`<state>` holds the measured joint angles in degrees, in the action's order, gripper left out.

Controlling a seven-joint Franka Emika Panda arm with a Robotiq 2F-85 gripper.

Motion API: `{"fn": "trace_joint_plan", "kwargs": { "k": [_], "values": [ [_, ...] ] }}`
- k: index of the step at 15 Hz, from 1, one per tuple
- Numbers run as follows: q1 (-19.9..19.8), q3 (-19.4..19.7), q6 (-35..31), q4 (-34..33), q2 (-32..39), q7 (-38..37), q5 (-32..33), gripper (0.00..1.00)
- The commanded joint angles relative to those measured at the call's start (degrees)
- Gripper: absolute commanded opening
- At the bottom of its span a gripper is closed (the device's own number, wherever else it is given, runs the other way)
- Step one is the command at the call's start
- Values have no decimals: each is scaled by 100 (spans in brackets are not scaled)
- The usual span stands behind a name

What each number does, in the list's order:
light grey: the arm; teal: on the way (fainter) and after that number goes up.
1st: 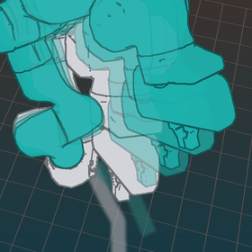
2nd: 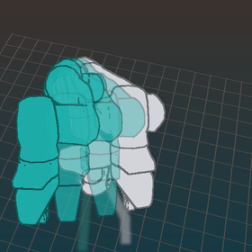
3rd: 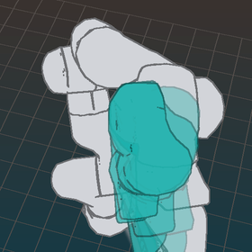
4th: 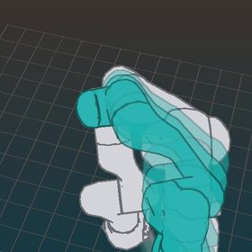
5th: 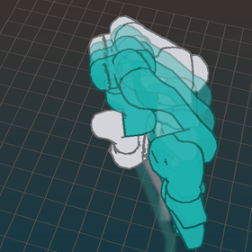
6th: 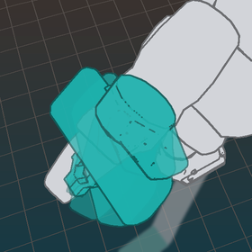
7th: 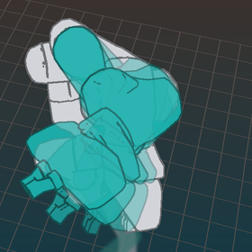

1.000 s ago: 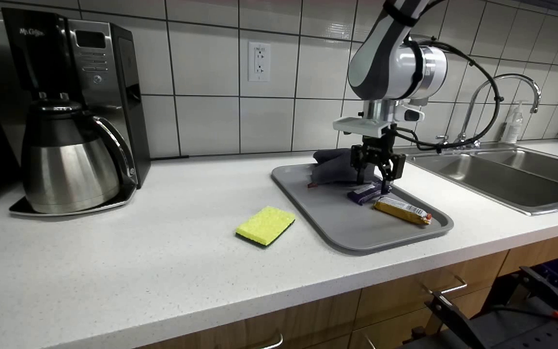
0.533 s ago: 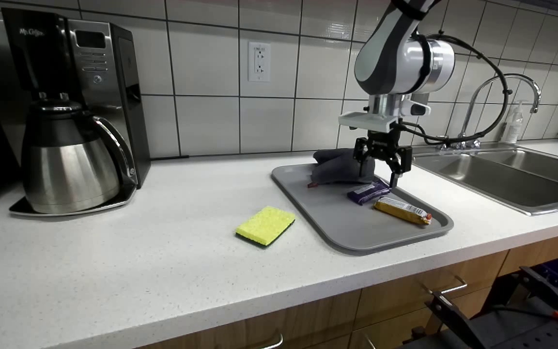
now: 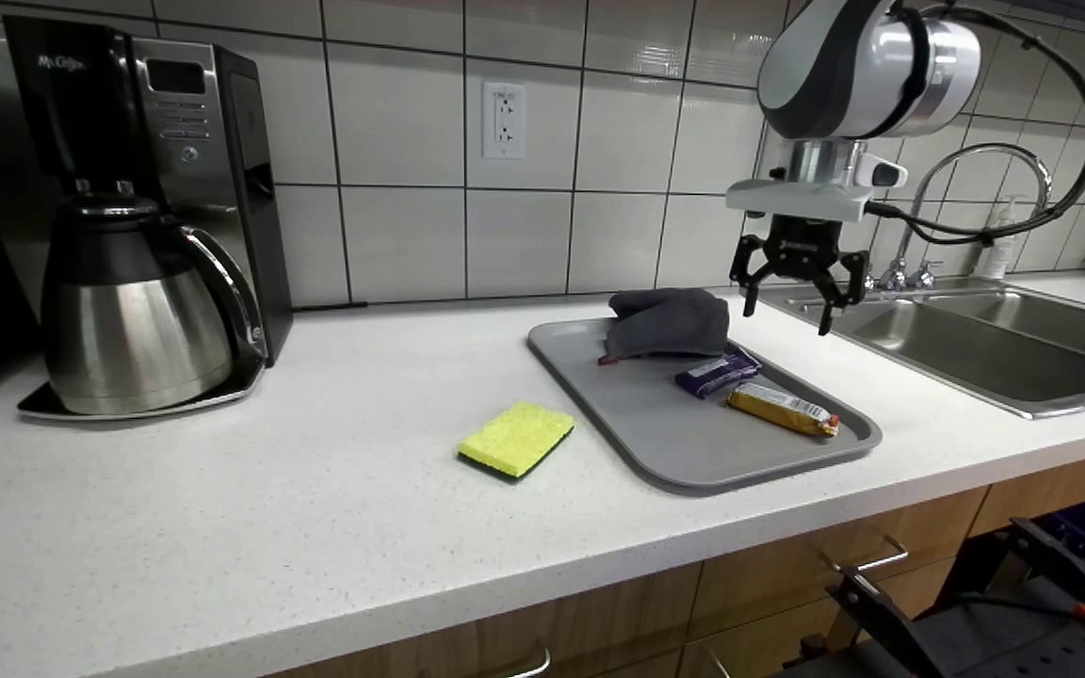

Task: Put the orange packet and the purple packet on the tray

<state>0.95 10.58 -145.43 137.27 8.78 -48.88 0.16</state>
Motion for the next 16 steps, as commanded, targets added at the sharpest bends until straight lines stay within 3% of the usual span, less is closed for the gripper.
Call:
{"fn": "trace_joint_plan", "kwargs": {
  "k": [1,16],
  "values": [
    [-331,-40,-88,662,-840,934,88,100],
    [-1052,1,-167,2403,-2885,4025,62,100]
  ]
}}
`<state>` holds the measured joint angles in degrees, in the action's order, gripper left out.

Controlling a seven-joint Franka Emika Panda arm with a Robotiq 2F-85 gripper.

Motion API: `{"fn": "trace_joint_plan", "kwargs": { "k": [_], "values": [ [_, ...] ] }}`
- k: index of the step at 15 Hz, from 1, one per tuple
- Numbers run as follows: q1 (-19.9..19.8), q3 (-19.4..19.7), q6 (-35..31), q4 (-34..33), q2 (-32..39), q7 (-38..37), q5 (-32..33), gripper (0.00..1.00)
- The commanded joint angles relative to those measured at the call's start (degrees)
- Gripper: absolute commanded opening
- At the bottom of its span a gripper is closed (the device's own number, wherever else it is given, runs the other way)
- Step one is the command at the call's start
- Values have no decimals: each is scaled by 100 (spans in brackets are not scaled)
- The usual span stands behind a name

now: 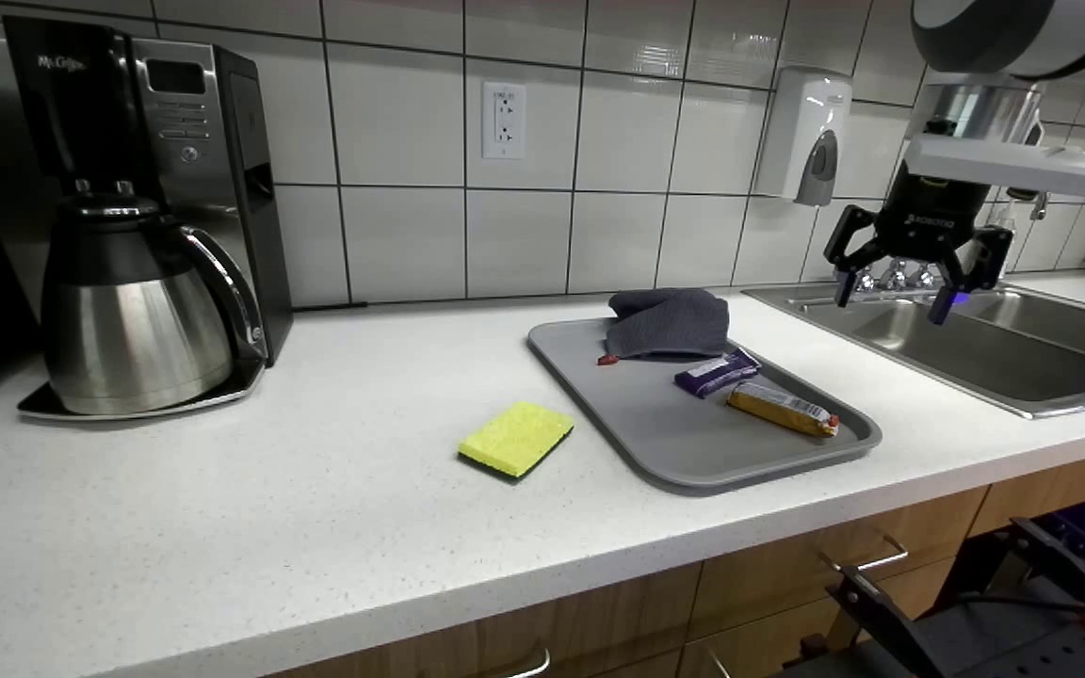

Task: Put the orange packet and the purple packet on the tray

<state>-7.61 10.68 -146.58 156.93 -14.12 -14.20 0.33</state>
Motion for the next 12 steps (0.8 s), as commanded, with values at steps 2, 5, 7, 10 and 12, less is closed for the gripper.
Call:
{"fn": "trace_joint_plan", "kwargs": {
  "k": [2,5,7,10,12],
  "values": [
    [-252,-1,54,383,-637,799,57,100],
    [-240,-64,26,213,-405,748,-62,100],
    [-255,-52,26,201,-415,857,-56,100],
    [-254,-50,26,201,-415,887,-55,100],
    [-254,-50,27,201,-415,889,-55,100]
  ]
}}
